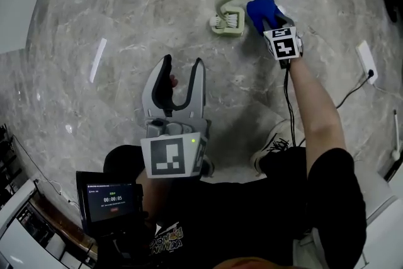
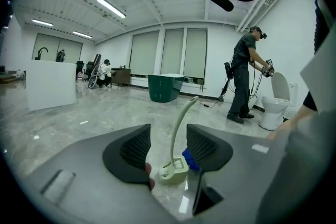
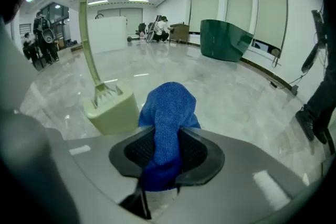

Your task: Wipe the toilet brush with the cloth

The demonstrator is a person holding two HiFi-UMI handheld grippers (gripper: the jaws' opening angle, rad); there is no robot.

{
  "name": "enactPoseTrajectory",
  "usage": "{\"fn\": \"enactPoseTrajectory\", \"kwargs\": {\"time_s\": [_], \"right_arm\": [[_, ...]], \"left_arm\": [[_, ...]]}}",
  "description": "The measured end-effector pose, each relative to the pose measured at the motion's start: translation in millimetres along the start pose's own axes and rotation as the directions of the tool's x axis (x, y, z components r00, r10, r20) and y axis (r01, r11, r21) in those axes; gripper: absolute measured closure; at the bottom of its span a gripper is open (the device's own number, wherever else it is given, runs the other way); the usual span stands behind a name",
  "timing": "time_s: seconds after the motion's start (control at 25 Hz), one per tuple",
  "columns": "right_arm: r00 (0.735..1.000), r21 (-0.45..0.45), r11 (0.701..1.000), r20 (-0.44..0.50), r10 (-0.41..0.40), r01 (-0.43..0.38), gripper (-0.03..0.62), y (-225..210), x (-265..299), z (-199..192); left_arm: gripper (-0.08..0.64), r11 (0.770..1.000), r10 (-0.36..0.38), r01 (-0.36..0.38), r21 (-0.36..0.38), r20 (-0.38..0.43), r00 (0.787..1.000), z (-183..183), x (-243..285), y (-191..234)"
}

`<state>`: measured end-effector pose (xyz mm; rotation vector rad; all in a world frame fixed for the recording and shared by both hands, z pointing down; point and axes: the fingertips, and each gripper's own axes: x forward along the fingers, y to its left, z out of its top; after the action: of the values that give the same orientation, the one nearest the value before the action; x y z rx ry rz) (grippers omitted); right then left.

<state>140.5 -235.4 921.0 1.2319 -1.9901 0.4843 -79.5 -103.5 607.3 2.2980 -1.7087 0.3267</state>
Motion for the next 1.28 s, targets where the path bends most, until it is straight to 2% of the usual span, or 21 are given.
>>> {"fn": "enactPoseTrajectory", "kwargs": {"time_s": [0.08,0.2,0.32,0.4,0.6,0.96,1.04,1.12,1.2,1.28], "right_arm": [[0.999,0.036,0.999,-0.004,0.041,-0.041,0.471,13.6,5.4,6.1],[0.992,0.087,0.993,-0.085,0.093,-0.085,0.469,28.2,13.1,-13.6],[0.974,0.06,0.988,-0.165,0.152,-0.144,0.469,40.9,11.4,-34.0],[0.963,0.042,0.977,-0.166,0.211,-0.207,0.469,47.4,4.8,-32.2],[0.931,0.043,0.937,-0.1,0.35,-0.347,0.469,56.6,-19.6,7.8],[0.88,0.093,0.877,0.104,0.463,-0.472,0.469,46.7,-78.8,86.6],[0.885,0.103,0.883,0.14,0.443,-0.458,0.469,38.6,-81.4,92.7],[0.91,0.152,0.9,0.149,0.387,-0.408,0.469,22.5,-71.2,84.4],[0.943,0.225,0.916,0.1,0.318,-0.332,0.469,3.8,-53.4,57.5],[0.954,0.272,0.918,0.002,0.299,-0.288,0.469,-1.5,-40.2,16.4]], "left_arm": [[0.342,1.0,-0.001,0.001,-0.005,-0.013,1.0,-3.3,1.2,0.7],[0.344,1.0,0.002,-0.002,-0.029,-0.024,1.0,-4.7,1.7,1.8],[0.345,0.999,0.004,-0.005,-0.045,-0.032,0.999,-4.6,1.7,3.4],[0.345,0.999,0.001,-0.003,-0.051,-0.028,1.0,-2.7,1.8,3.5],[0.347,0.999,-0.01,0.01,-0.031,-0.019,1.0,1.7,2.3,0.0],[0.347,0.999,-0.016,0.015,-0.028,-0.017,1.0,2.8,2.7,-0.3],[0.347,1.0,-0.016,0.016,-0.026,-0.015,1.0,3.7,3.3,-0.3],[0.347,1.0,-0.018,0.018,-0.023,-0.015,1.0,4.1,3.7,-0.8],[0.347,1.0,-0.021,0.021,-0.014,-0.011,1.0,4.5,4.4,-1.7],[0.347,1.0,-0.019,0.019,-0.008,-0.011,1.0,3.8,4.8,-1.5]]}}
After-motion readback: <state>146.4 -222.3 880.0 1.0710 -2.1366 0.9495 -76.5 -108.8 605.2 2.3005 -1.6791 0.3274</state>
